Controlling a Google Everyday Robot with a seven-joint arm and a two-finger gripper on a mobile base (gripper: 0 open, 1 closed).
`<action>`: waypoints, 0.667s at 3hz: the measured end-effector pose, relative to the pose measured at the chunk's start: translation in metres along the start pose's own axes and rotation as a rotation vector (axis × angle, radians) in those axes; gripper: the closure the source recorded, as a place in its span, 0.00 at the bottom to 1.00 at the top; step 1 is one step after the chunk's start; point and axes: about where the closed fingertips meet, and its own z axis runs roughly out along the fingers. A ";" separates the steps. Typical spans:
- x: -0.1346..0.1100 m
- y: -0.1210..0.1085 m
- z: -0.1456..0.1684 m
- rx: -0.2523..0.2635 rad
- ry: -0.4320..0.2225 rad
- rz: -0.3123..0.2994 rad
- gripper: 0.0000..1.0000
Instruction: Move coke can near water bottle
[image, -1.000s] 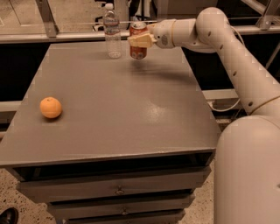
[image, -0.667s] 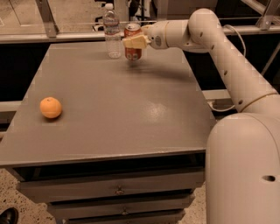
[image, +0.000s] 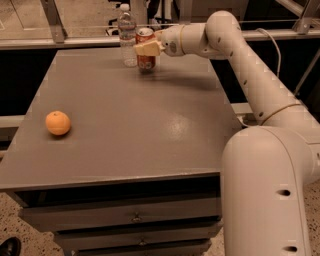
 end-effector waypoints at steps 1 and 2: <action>0.001 -0.005 0.008 0.004 -0.002 -0.001 0.31; 0.004 -0.011 0.012 0.014 0.000 -0.007 0.02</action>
Offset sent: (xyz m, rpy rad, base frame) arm 0.0240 -0.0025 -0.0049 -0.0068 -0.0193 -0.0280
